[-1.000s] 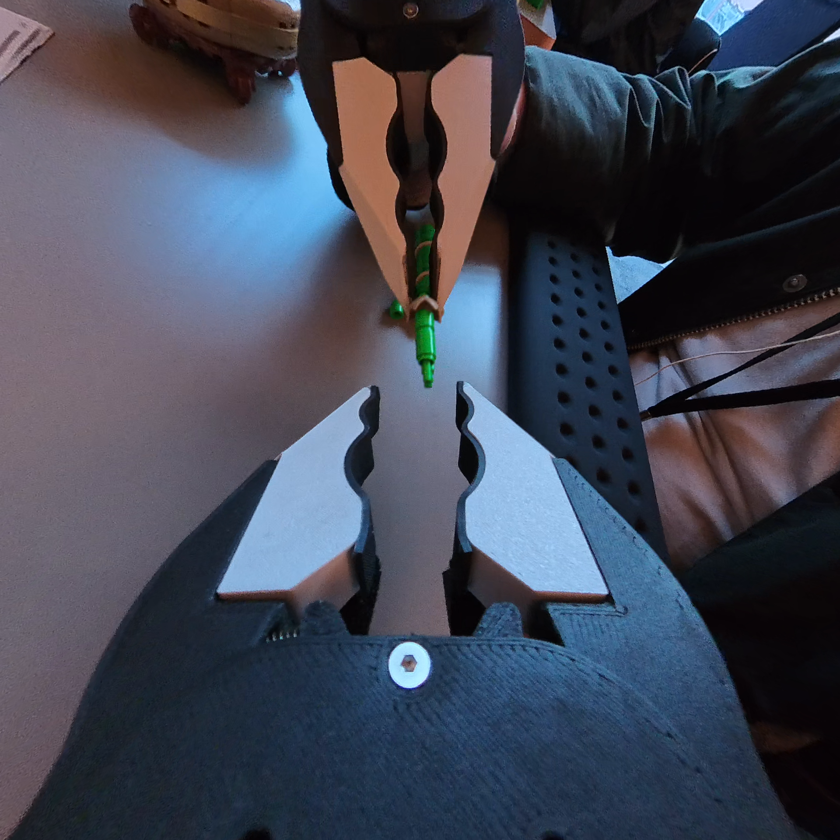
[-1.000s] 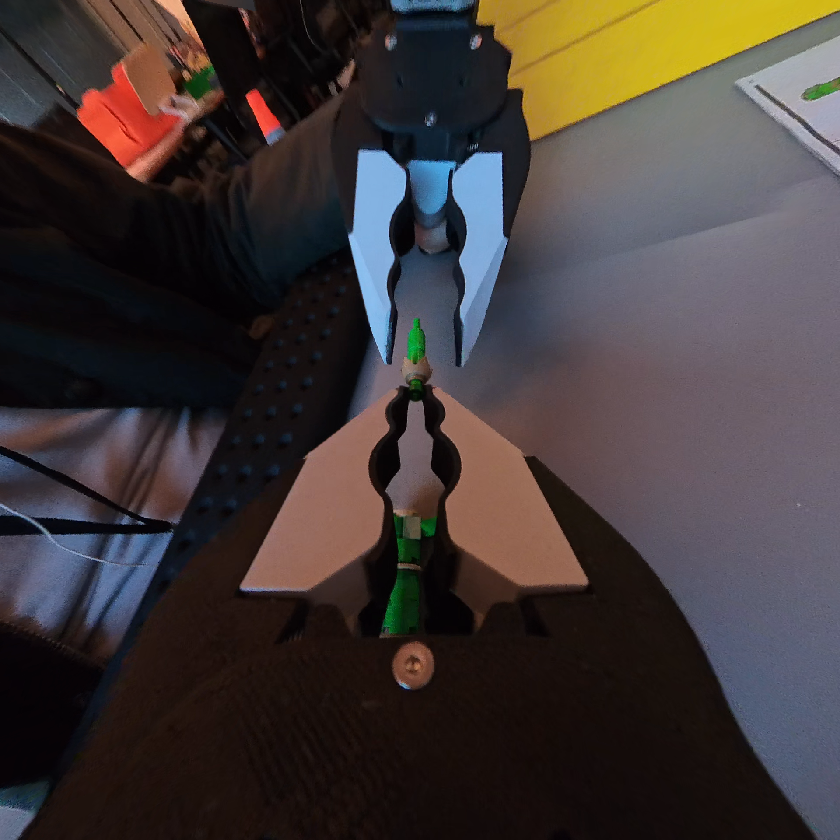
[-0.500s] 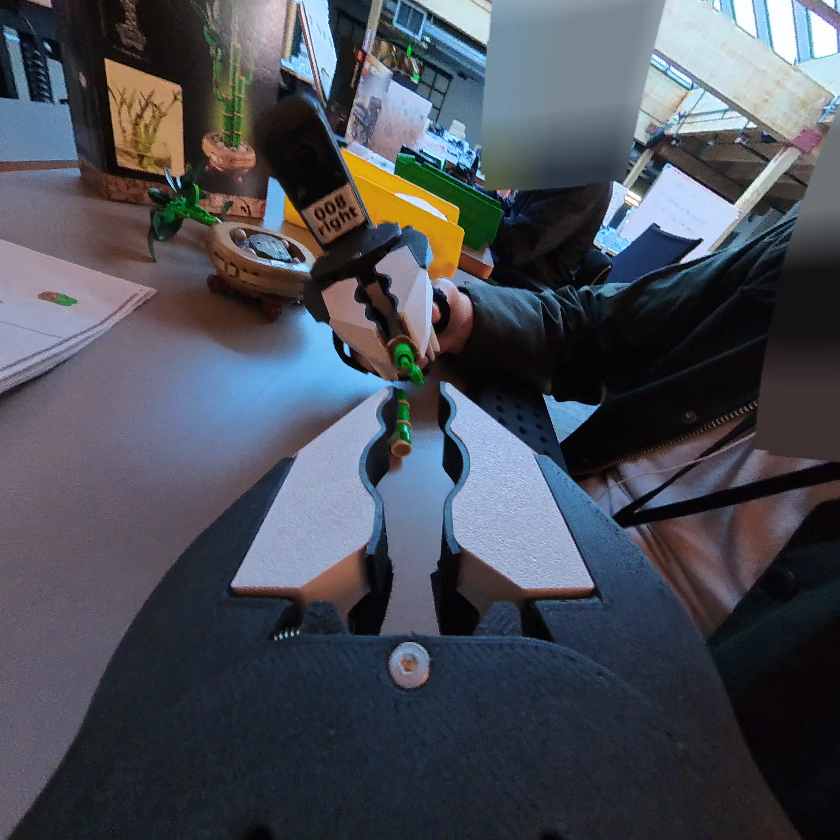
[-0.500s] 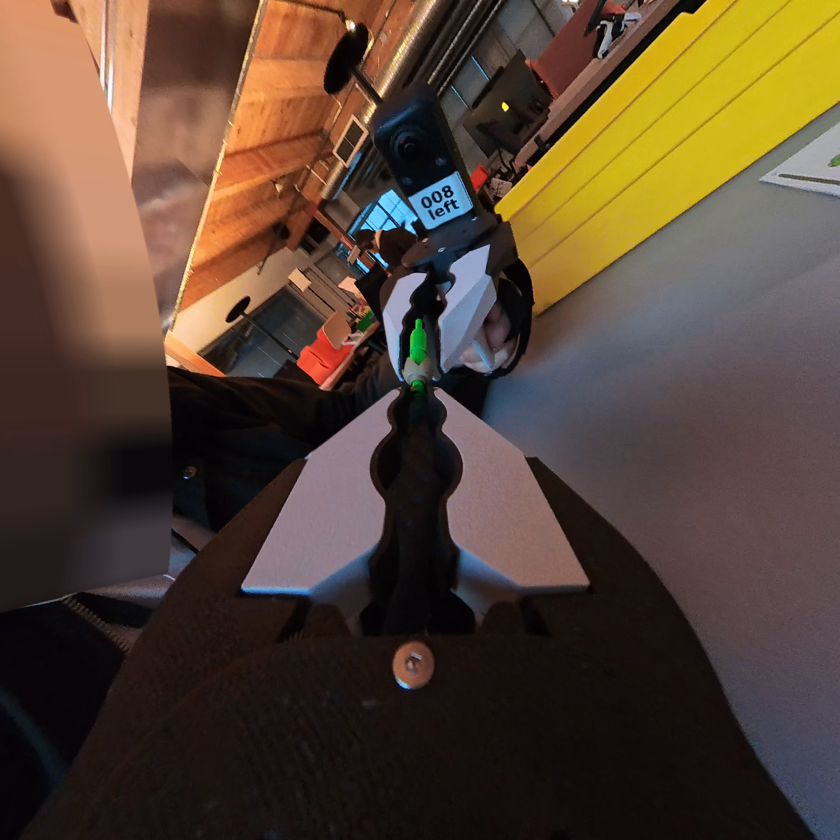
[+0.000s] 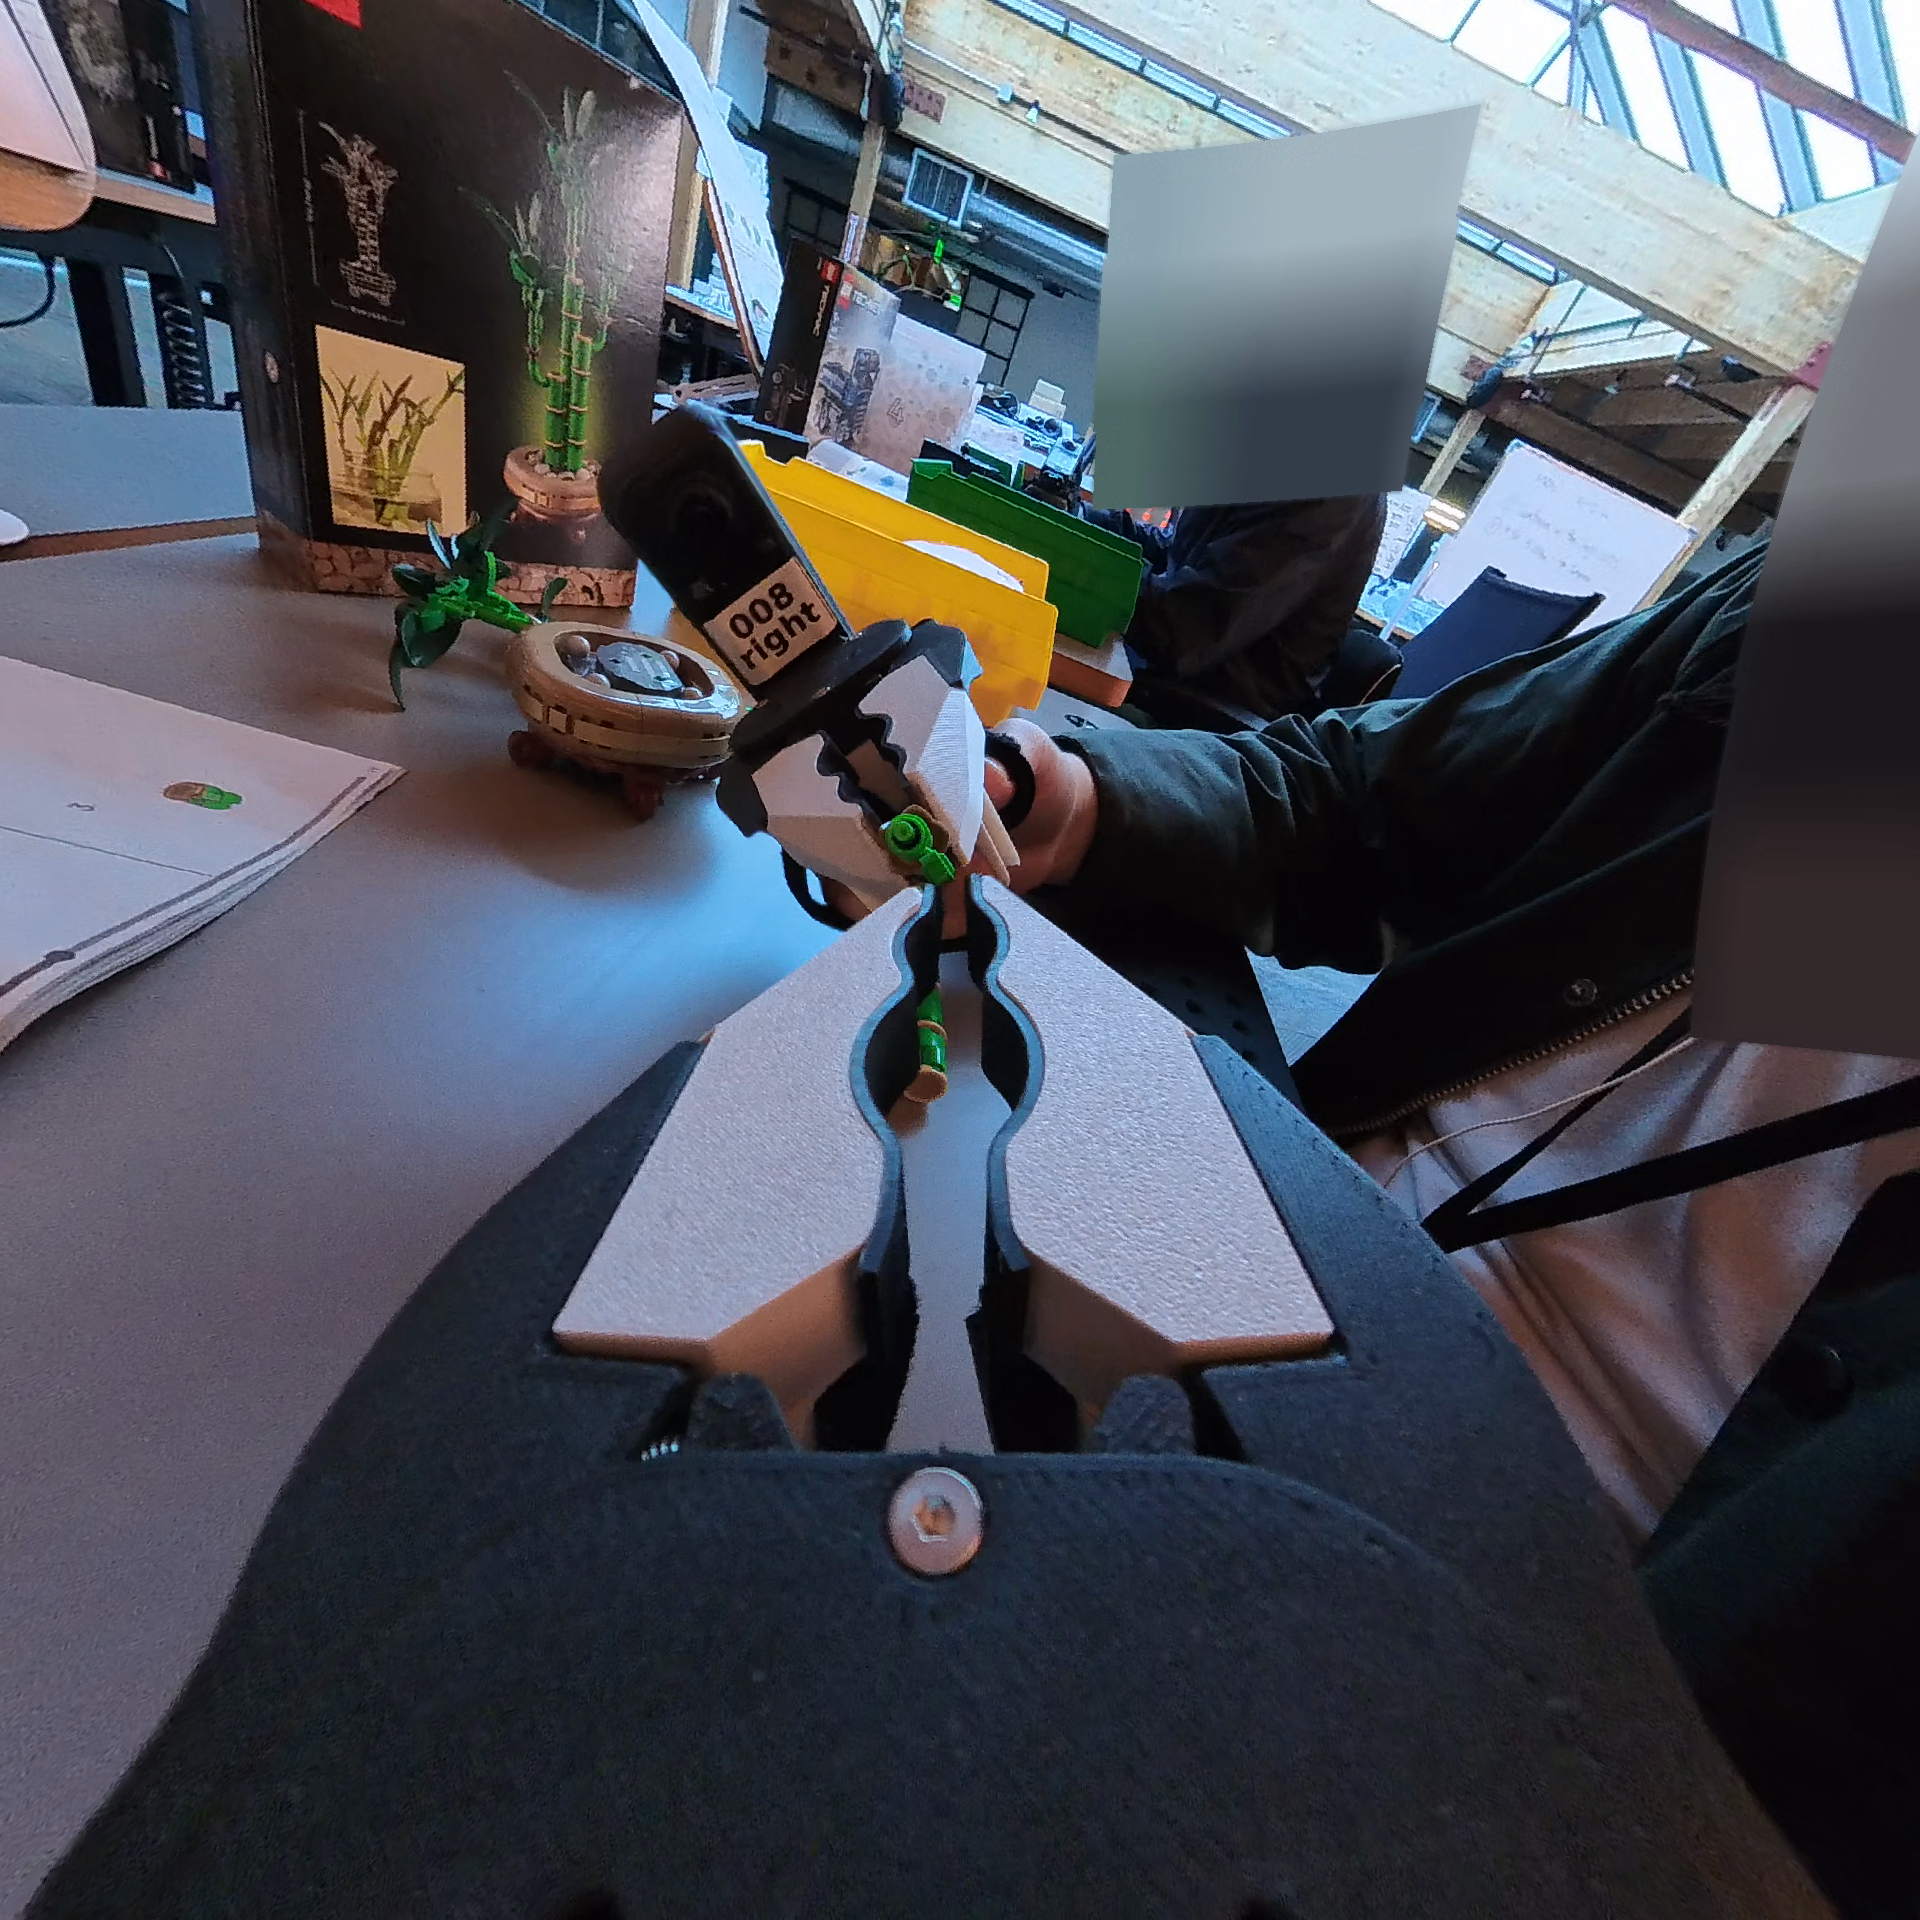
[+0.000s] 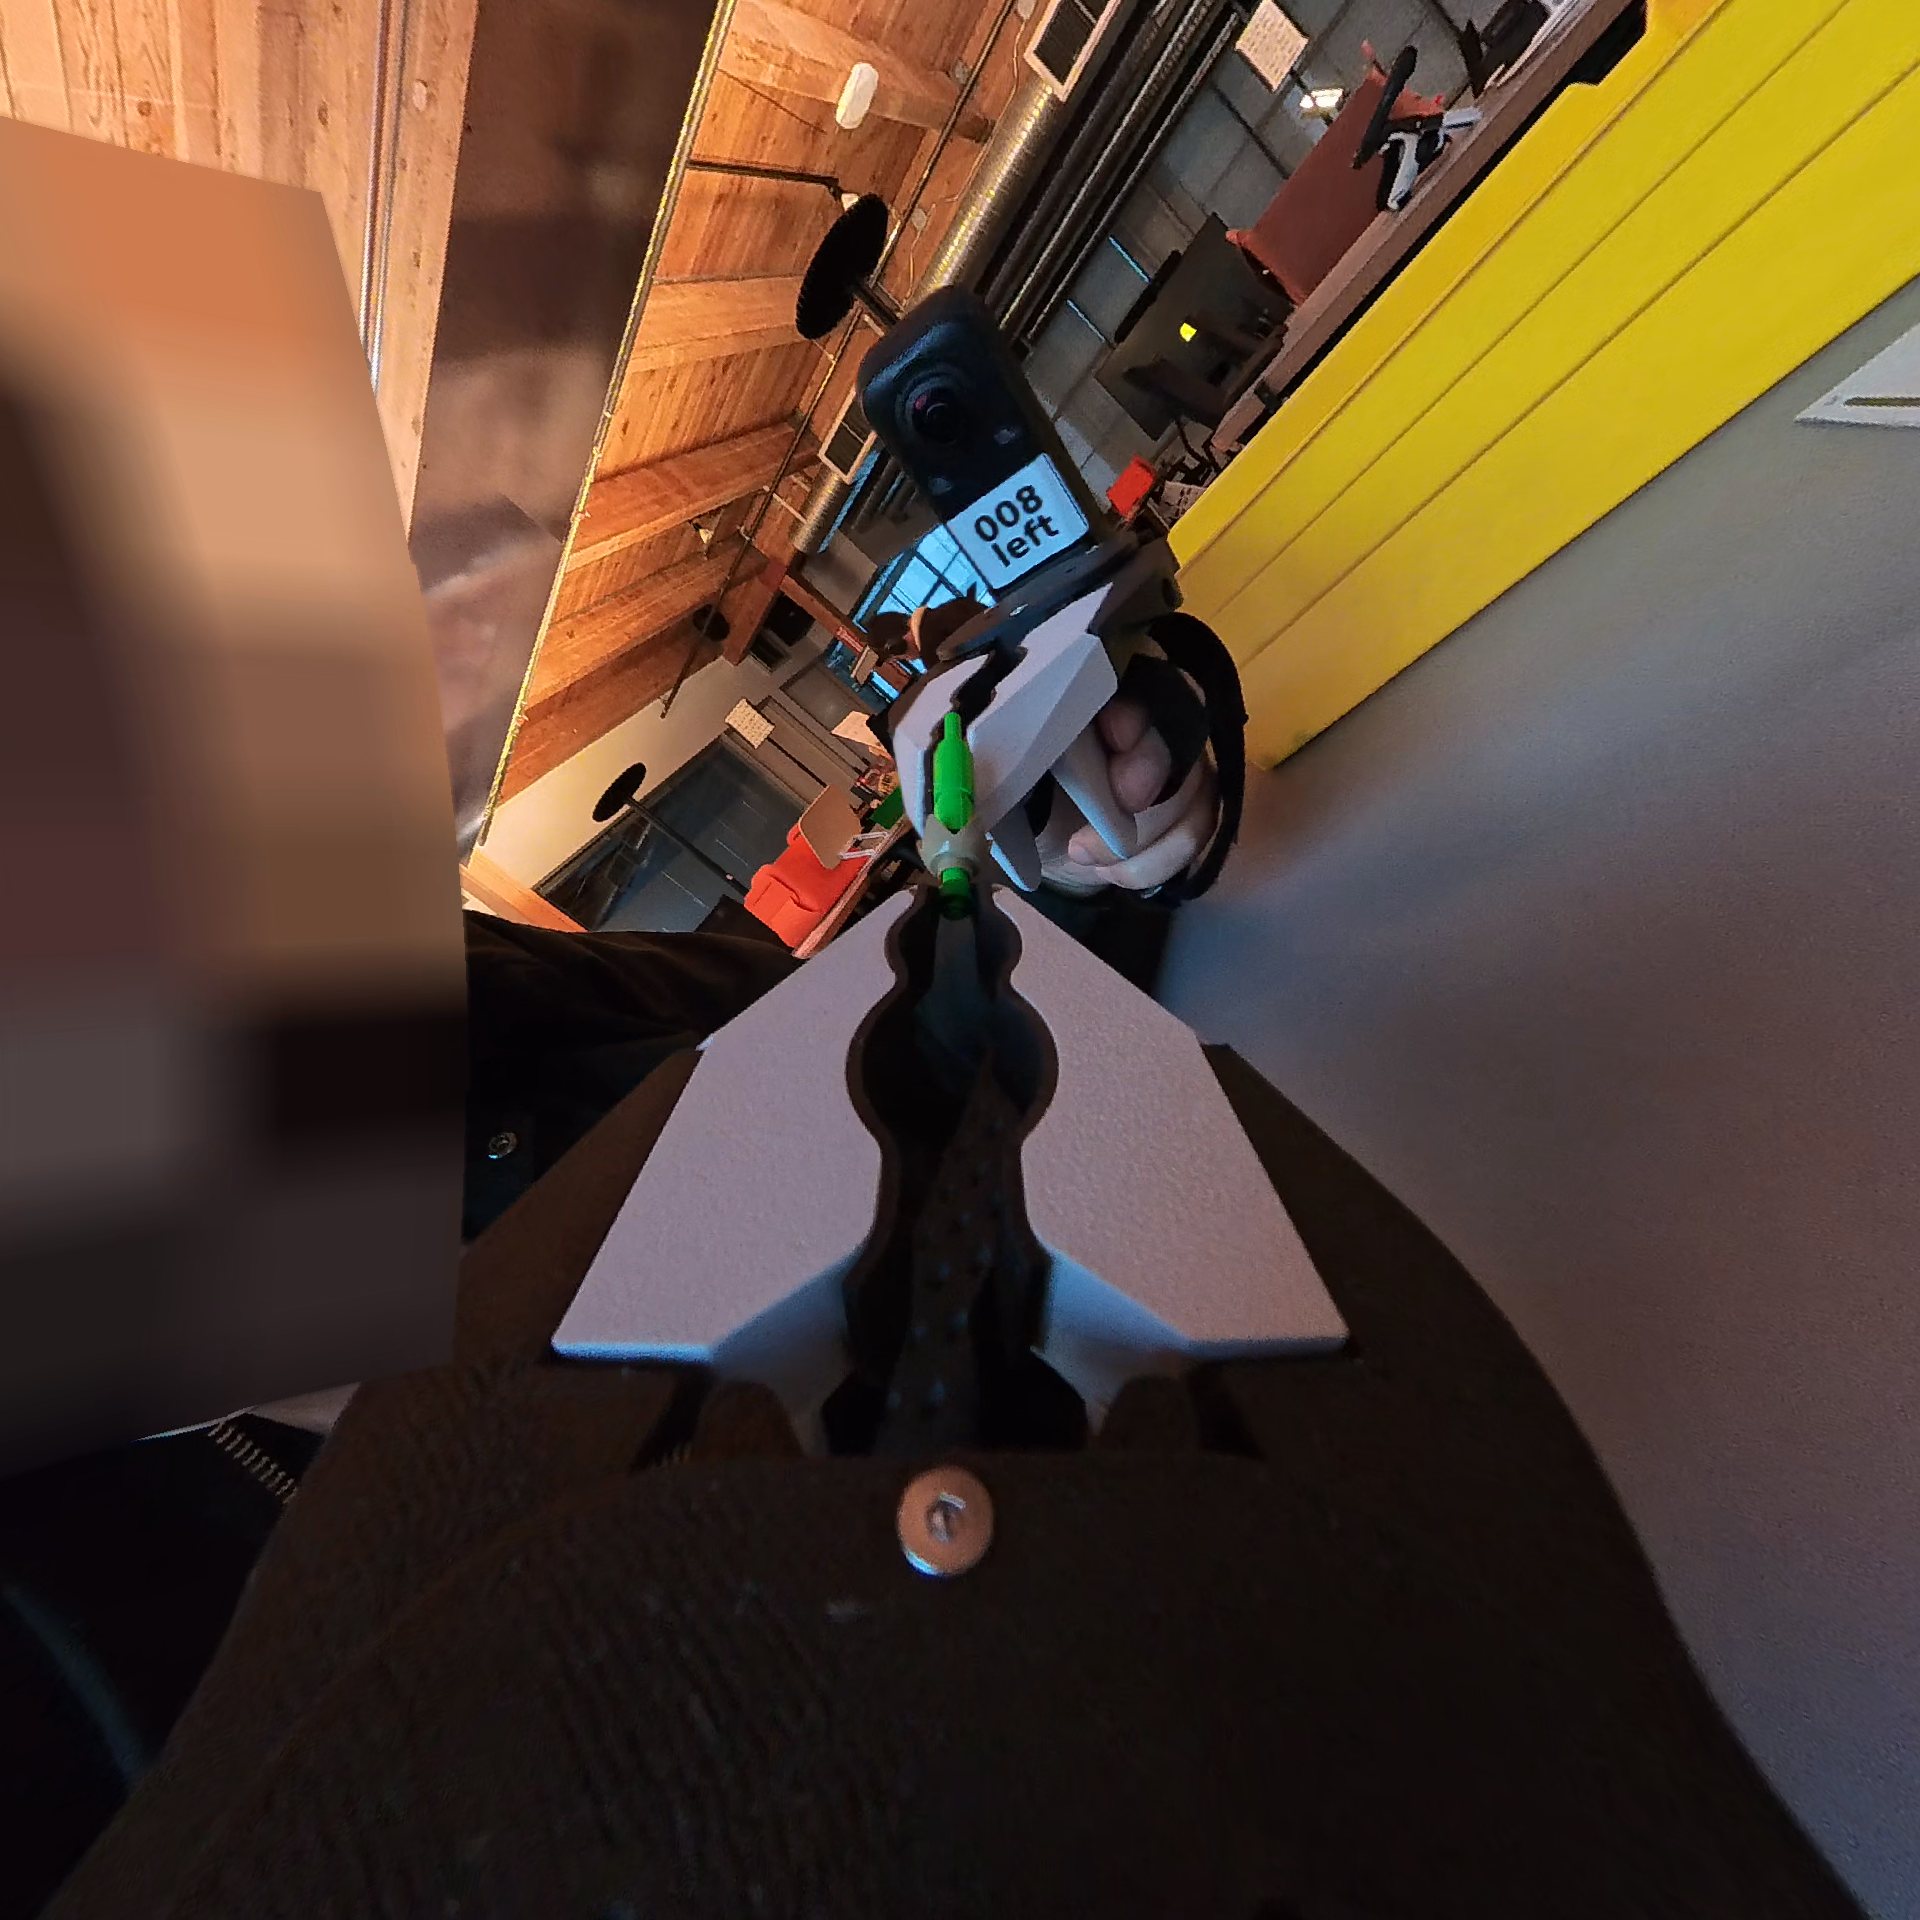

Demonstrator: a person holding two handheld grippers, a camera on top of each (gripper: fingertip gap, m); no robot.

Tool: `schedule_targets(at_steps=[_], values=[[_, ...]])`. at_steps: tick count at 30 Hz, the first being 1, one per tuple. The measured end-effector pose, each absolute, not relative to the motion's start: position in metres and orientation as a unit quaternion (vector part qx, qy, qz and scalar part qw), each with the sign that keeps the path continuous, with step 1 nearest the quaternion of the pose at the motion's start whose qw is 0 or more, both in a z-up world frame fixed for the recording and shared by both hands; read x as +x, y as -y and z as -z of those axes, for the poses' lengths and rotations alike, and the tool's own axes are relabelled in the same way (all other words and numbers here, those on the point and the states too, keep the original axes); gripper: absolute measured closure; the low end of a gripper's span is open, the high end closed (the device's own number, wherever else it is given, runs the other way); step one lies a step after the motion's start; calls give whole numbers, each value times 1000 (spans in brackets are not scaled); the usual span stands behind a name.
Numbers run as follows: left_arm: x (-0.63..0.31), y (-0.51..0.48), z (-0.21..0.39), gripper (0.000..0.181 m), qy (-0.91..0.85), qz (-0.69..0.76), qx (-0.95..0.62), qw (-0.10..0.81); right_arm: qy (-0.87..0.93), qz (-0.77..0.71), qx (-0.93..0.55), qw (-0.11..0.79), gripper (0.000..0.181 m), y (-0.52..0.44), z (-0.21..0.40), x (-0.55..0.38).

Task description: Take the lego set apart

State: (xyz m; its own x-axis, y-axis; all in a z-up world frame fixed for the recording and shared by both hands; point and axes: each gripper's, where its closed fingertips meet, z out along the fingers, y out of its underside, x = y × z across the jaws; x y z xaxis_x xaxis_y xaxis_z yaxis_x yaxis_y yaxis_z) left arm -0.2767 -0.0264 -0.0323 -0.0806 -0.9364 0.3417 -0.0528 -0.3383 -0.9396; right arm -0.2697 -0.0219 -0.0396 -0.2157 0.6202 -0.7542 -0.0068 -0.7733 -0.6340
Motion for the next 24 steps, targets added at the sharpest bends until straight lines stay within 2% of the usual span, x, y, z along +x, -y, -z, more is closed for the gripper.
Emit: schedule_targets(at_steps=[5, 10, 14, 24], values=[[-277, 25, 32, 176, -435, 590, -566, 377, 262, -731, -592, 215, 176, 21, 42, -270], [-279, 14, 38, 162, -422, 567, -590, 391, 287, -700, -607, 244, 176, 19, 47, -271], [-281, 13, 42, 171, -425, 566, -594, 382, 317, -663, -621, 272, 176, 18, 52, -271], [-285, 16, 44, 166, -437, 565, -587, 380, 294, -674, -615, 283, 176, 13, 46, -264]])
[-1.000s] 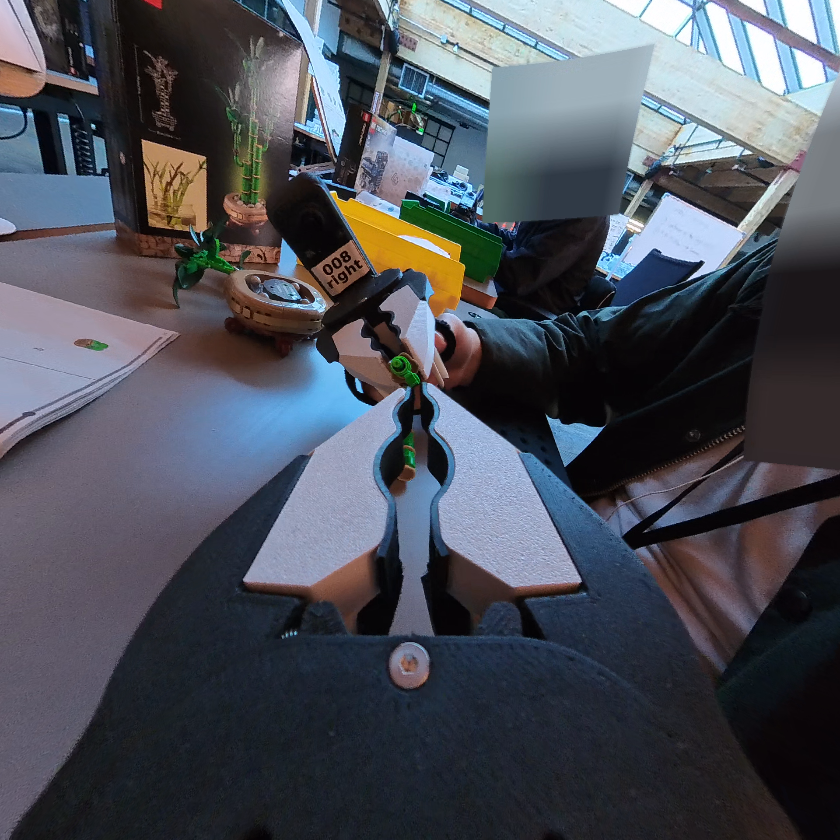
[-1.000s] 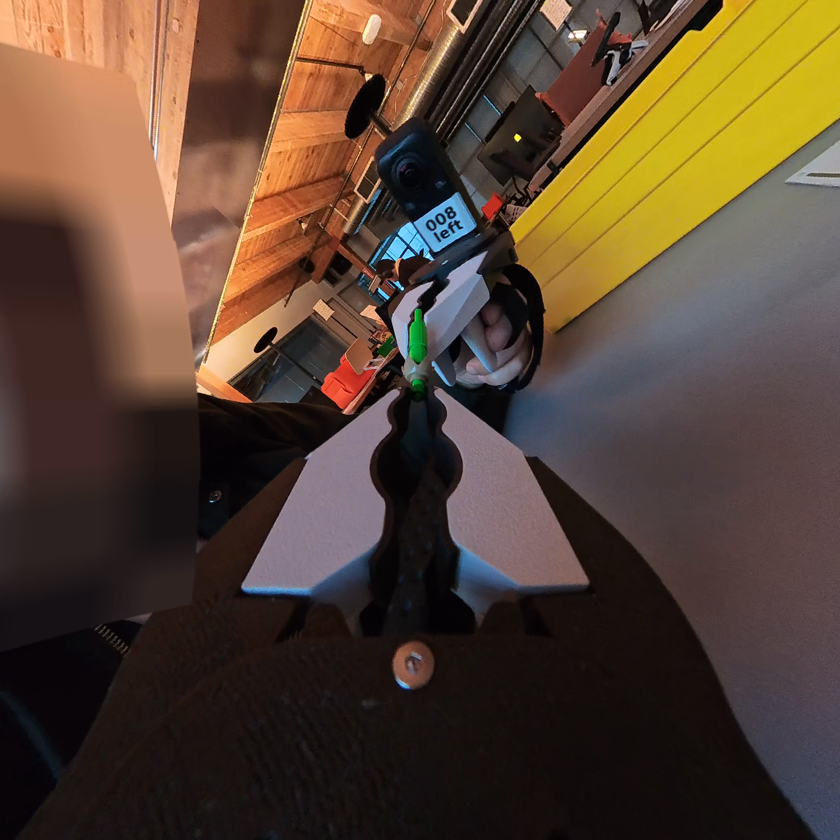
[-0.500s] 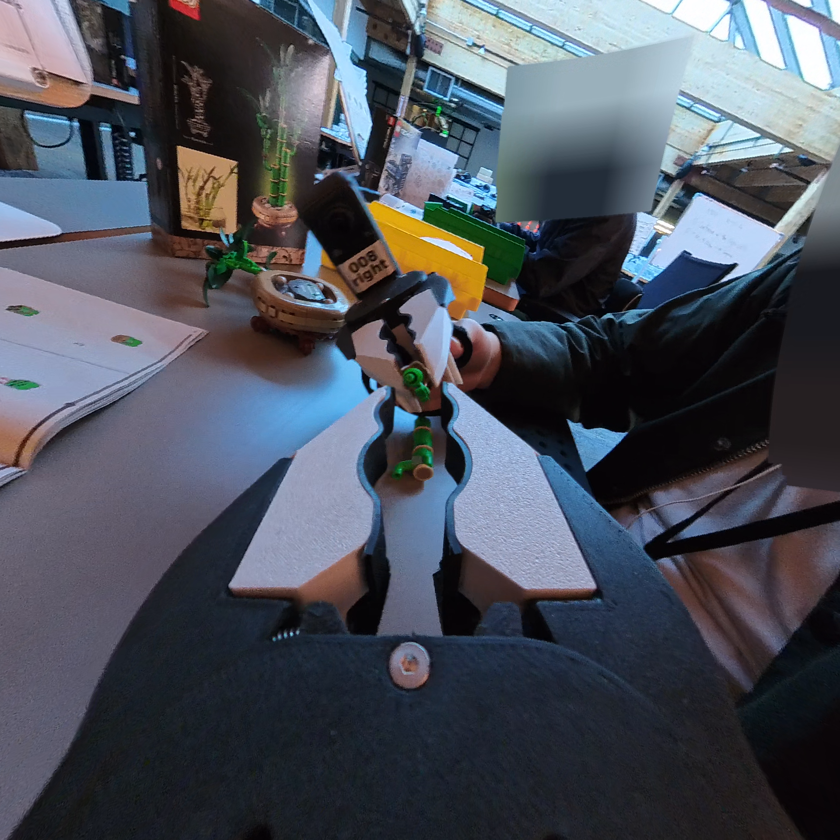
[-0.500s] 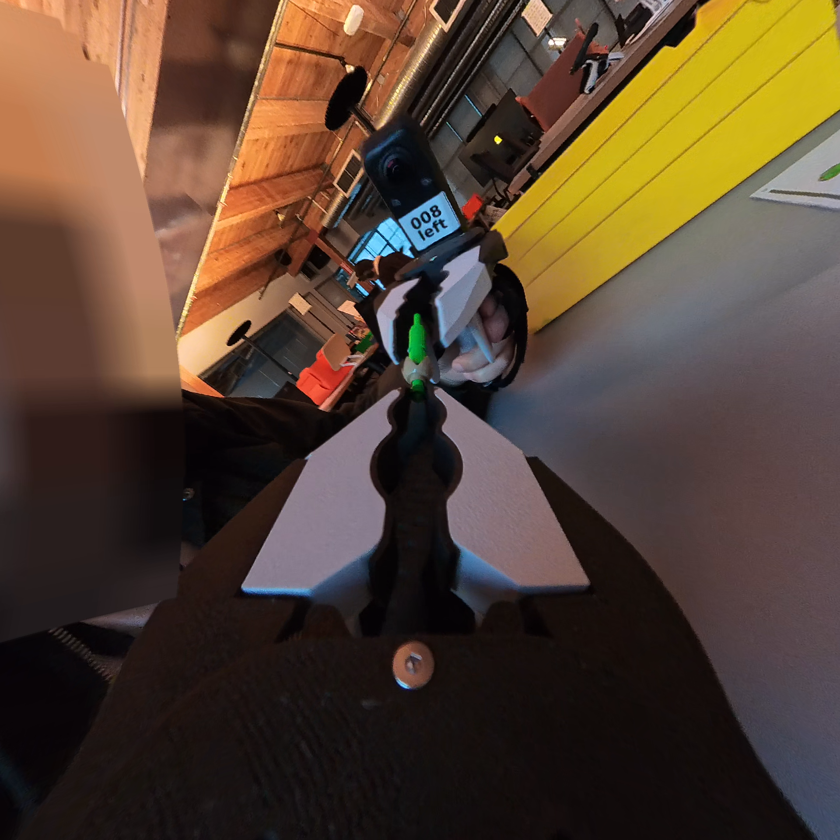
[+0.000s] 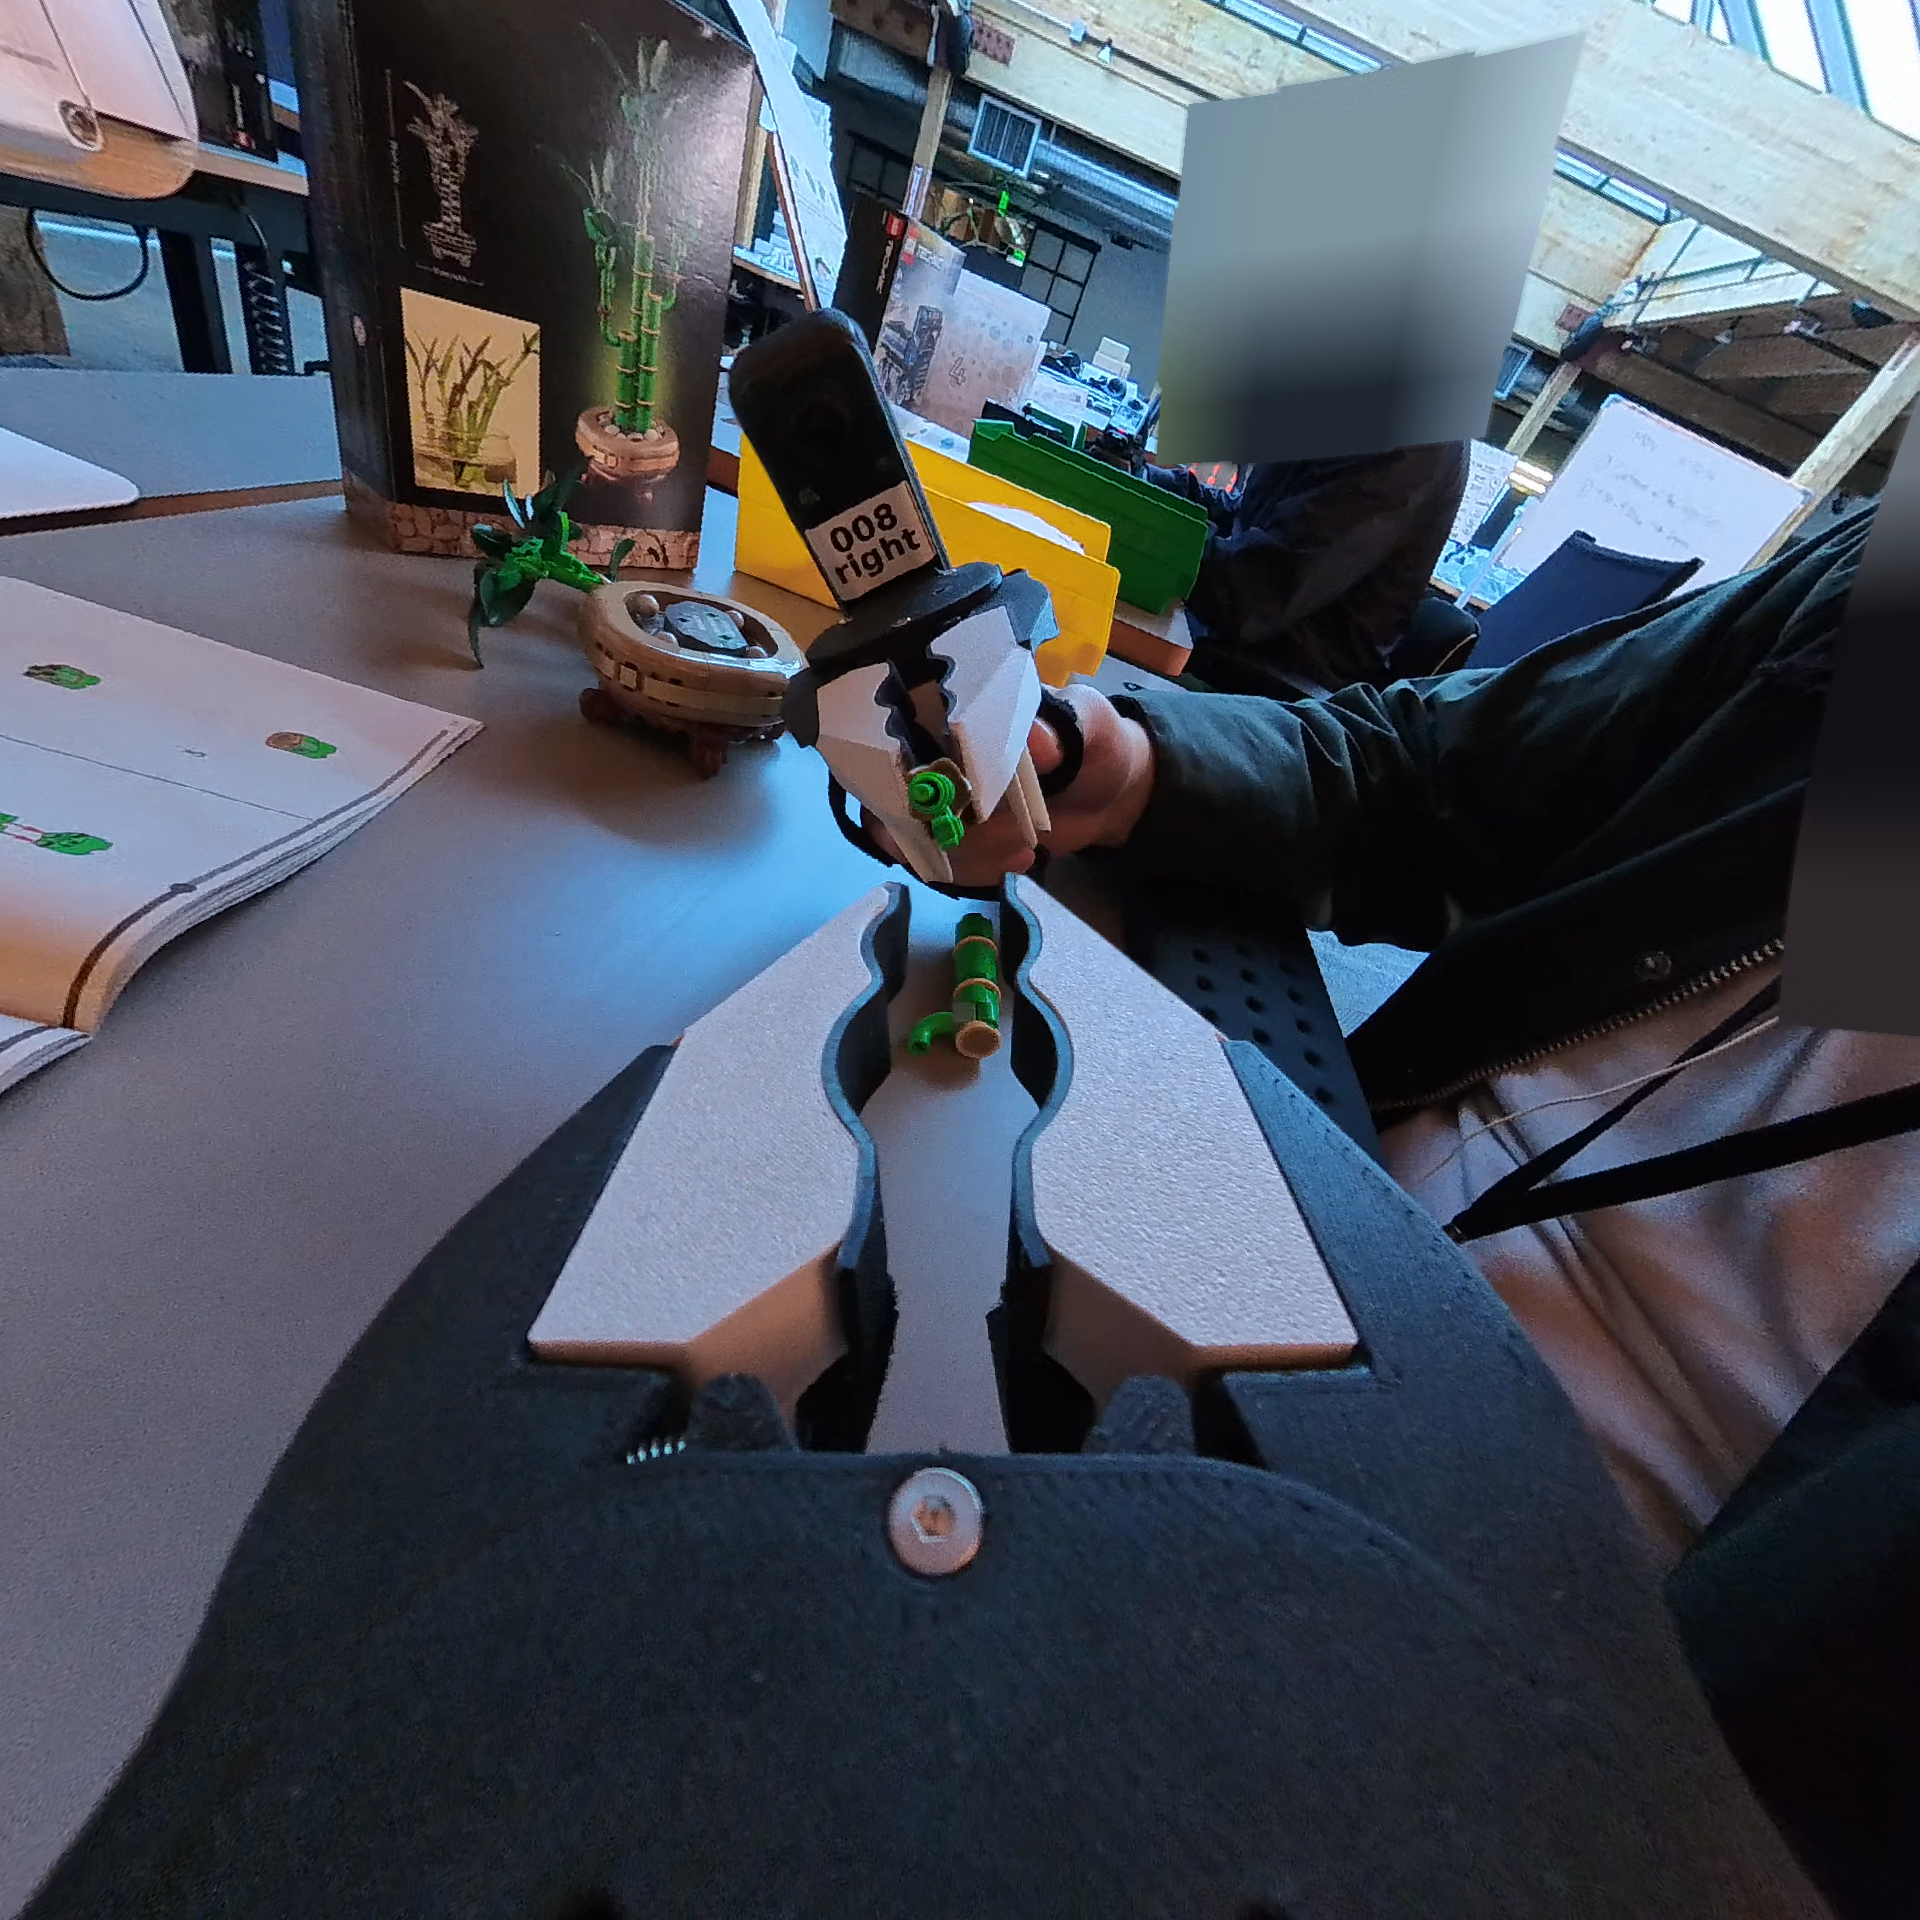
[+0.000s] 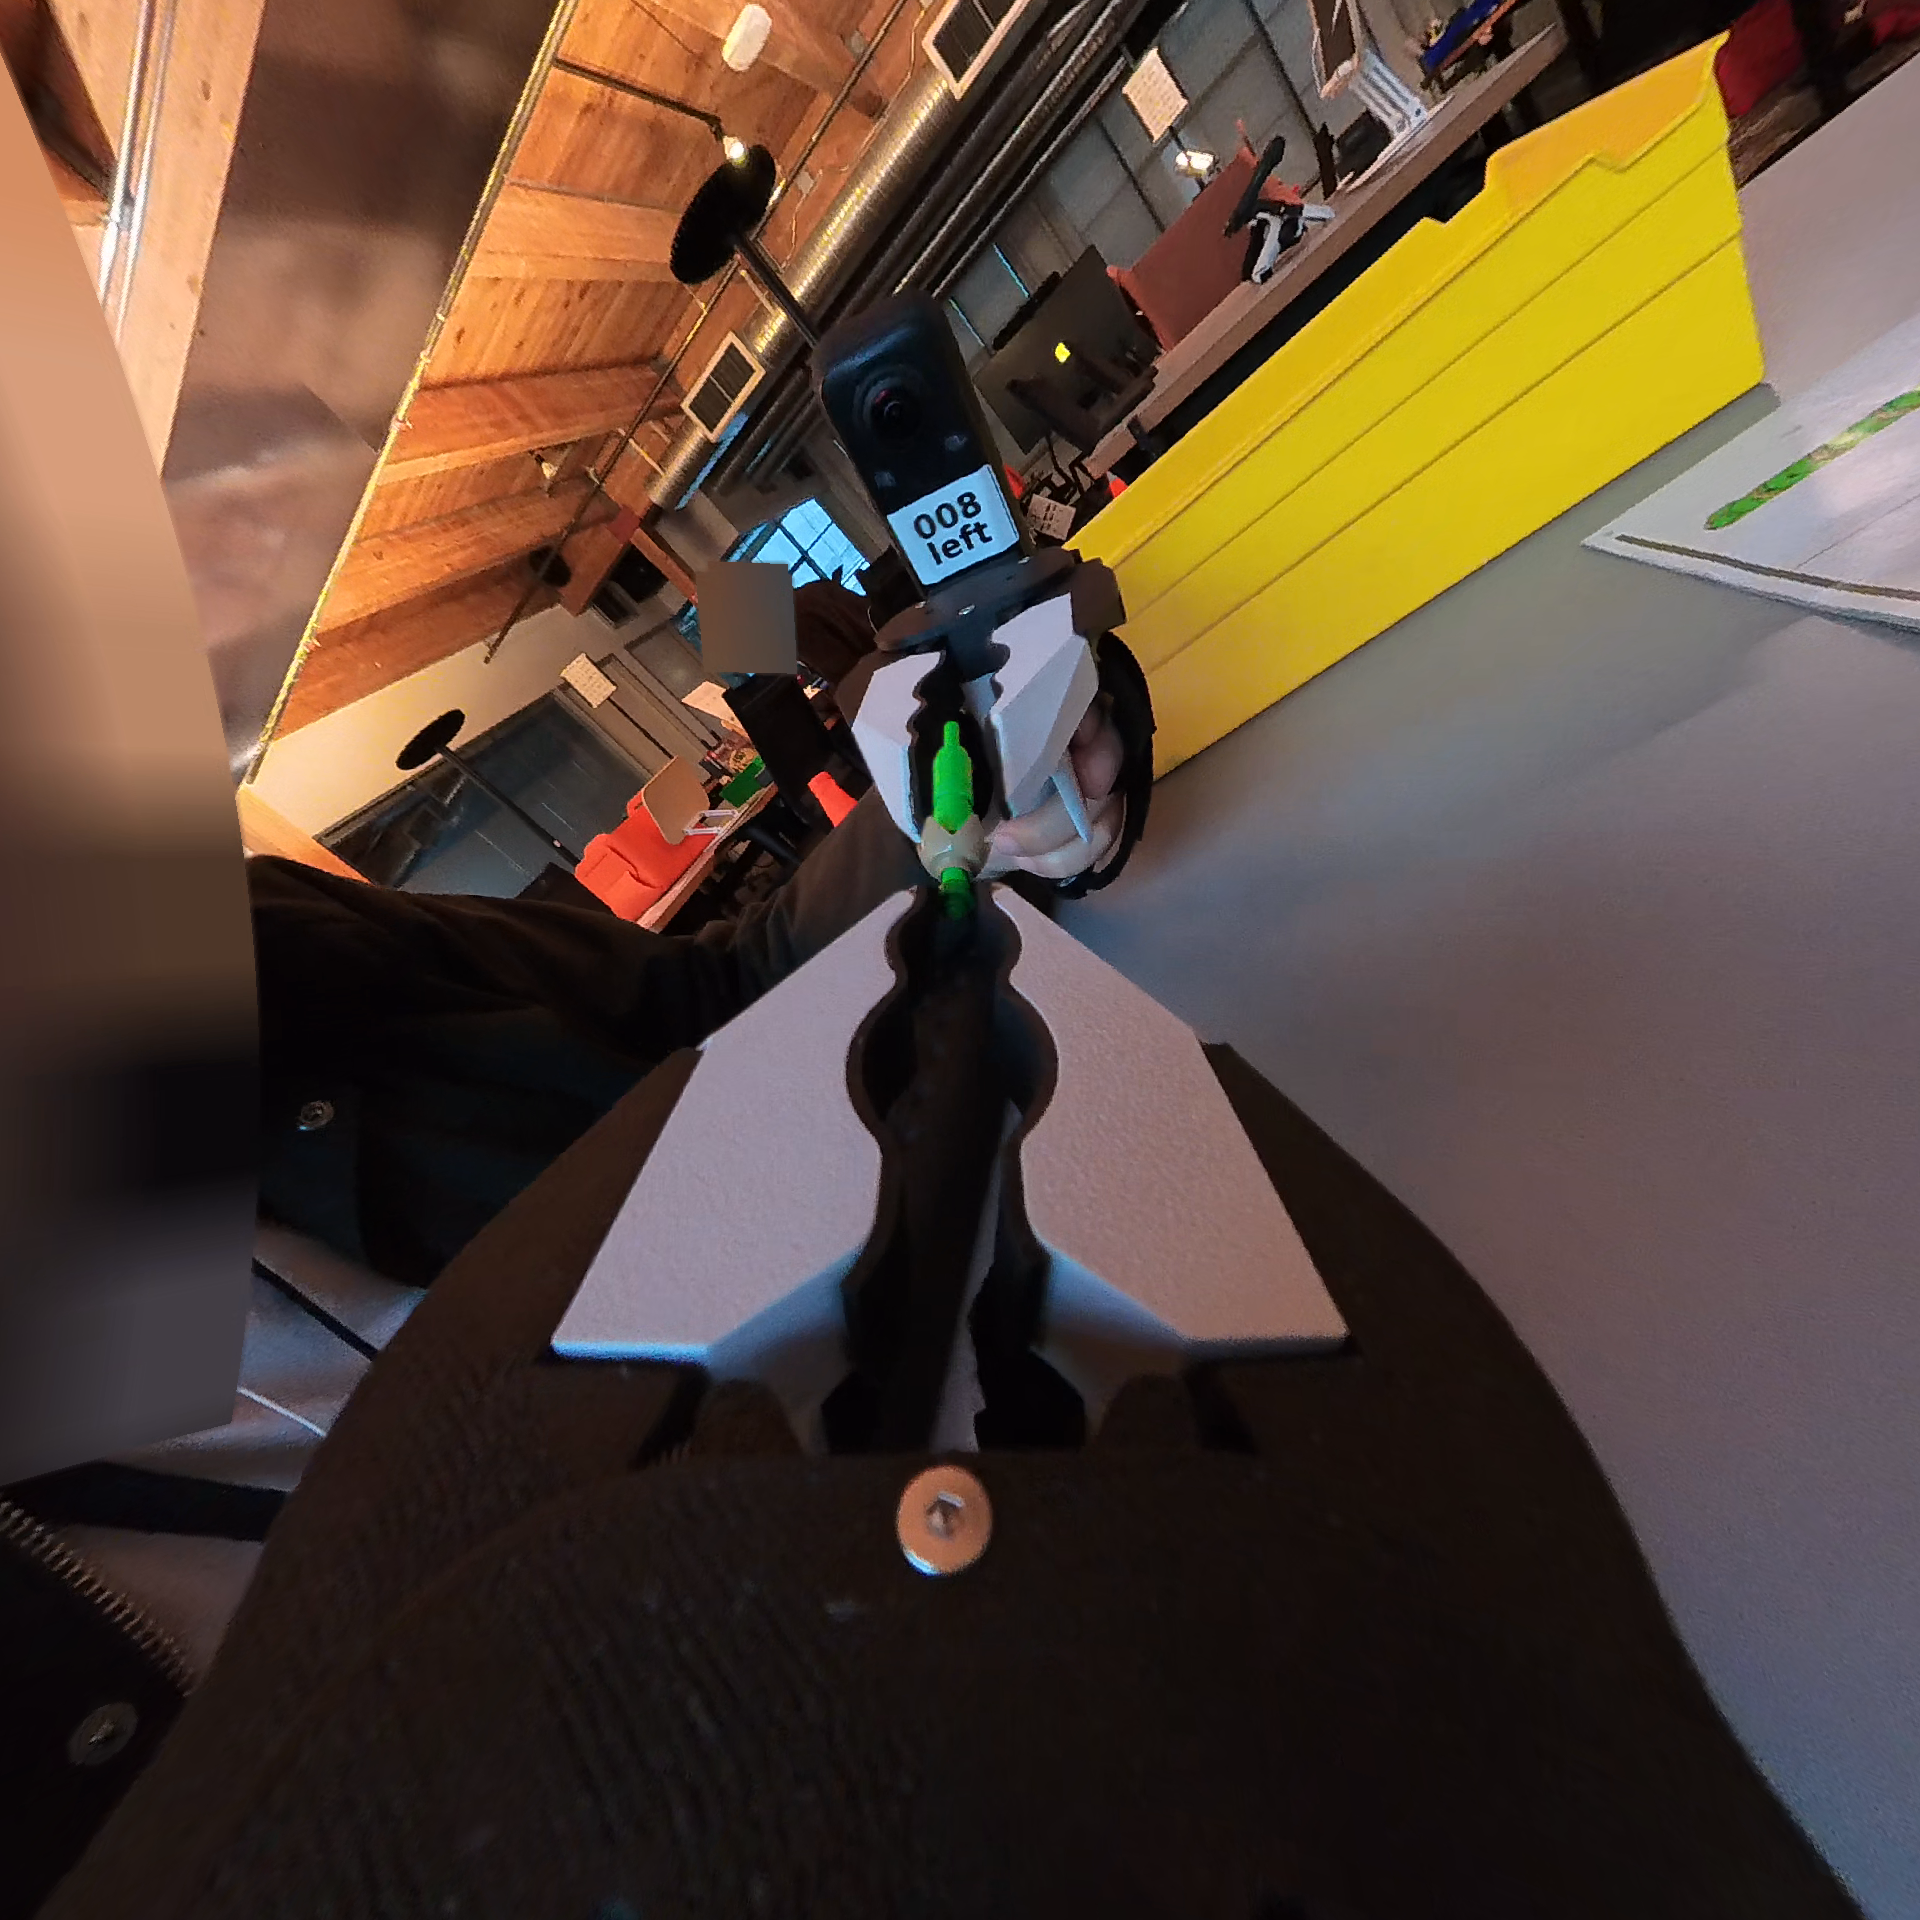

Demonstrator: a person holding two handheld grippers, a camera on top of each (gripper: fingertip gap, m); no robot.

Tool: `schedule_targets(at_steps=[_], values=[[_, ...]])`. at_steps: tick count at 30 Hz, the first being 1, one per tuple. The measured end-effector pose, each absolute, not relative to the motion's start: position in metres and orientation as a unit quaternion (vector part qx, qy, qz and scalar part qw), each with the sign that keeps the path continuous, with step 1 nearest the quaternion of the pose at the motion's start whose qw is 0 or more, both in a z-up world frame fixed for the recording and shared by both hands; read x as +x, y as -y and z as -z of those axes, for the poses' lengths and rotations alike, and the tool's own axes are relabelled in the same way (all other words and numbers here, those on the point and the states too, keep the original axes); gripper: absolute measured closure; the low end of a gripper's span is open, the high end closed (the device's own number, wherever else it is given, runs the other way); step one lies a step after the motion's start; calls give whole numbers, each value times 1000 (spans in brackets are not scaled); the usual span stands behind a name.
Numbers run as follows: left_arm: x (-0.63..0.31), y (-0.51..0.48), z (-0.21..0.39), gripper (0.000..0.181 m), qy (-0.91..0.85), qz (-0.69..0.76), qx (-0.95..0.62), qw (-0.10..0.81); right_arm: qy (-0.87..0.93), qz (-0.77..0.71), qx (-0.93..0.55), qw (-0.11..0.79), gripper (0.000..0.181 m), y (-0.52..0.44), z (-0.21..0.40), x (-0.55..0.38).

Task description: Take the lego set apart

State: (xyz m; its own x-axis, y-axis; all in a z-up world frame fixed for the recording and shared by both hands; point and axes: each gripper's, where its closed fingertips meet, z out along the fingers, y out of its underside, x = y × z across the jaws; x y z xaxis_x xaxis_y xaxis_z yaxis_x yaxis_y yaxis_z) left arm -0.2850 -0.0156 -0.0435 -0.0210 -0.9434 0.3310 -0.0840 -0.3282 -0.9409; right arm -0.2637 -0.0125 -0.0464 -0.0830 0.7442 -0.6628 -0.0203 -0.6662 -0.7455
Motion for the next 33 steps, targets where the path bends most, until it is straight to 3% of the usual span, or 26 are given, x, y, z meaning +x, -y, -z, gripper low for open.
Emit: schedule_targets(at_steps=[7, 13, 19, 22, 25, 33], values=[[-282, 12, 45, 162, -421, 577, -594, 370, 307, -660, -623, 286, 176, 12, 51, -266], [-280, 13, 46, 177, -425, 577, -595, 364, 322, -647, -628, 288, 176, 14, 56, -270], [-282, 14, 46, 178, -425, 579, -596, 359, 345, -637, -627, 286, 176, 19, 61, -273], [-281, 14, 49, 178, -434, 562, -602, 366, 352, -632, -617, 310, 155, 18, 57, -275], [-278, 17, 53, 178, -444, 556, -604, 359, 355, -612, -623, 334, 149, 15, 57, -277], [-271, 27, 61, 178, -482, 532, -600, 352, 393, -589, -623, 333, 174, 22, 63, -278]])
